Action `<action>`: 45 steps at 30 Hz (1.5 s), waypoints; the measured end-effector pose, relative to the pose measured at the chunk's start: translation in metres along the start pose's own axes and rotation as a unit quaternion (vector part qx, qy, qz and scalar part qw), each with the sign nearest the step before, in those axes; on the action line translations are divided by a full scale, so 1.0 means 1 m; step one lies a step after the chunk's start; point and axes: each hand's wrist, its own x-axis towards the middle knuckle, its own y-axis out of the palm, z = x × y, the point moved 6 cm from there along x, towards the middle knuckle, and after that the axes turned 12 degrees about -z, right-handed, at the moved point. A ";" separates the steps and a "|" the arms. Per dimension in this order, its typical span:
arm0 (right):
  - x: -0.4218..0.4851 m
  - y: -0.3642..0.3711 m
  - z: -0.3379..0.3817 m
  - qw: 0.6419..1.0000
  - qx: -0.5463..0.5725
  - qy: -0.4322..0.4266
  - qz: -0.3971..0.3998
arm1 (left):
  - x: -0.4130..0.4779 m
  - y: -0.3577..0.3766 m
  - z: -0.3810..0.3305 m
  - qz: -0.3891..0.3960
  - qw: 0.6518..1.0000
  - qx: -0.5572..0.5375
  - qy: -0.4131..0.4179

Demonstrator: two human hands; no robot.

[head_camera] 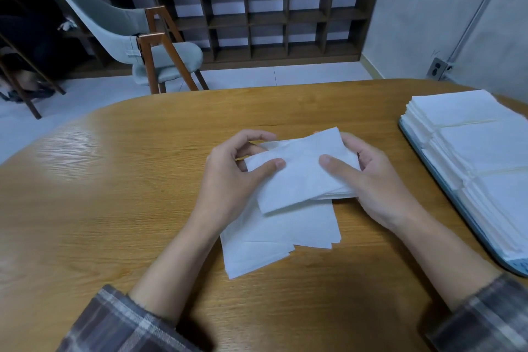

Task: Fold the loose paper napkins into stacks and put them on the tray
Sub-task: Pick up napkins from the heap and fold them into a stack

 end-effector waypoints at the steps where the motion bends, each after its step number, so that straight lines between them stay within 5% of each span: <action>1: -0.001 0.002 0.002 1.000 0.006 0.000 0.015 | 0.000 -0.001 -0.002 -0.004 1.000 -0.001 0.002; 15: -0.004 0.006 0.007 1.000 0.001 -0.025 0.010 | -0.002 -0.002 -0.005 -0.043 0.996 0.070 0.046; 19: 0.000 0.000 0.008 0.992 0.125 0.001 0.000 | -0.005 0.004 -0.002 0.028 0.997 -0.008 -0.073; 22: 0.001 -0.002 0.006 0.998 0.059 -0.018 -0.019 | -0.010 0.012 -0.004 0.076 0.985 -0.089 -0.130; 27: -0.001 0.000 0.005 0.999 -0.031 -0.041 0.016 | -0.006 0.008 0.002 0.031 0.998 -0.026 -0.044; 30: 0.001 -0.004 0.003 0.991 -0.110 -0.067 -0.032 | -0.006 0.007 0.001 0.015 0.996 0.082 0.035; 34: 0.010 -0.020 -0.003 0.977 -0.148 -0.076 -0.132 | -0.006 0.014 0.012 0.122 0.951 0.253 0.129; 45: 0.011 -0.023 -0.007 0.970 -0.183 -0.083 -0.136 | -0.010 0.026 0.019 0.186 0.948 0.222 0.129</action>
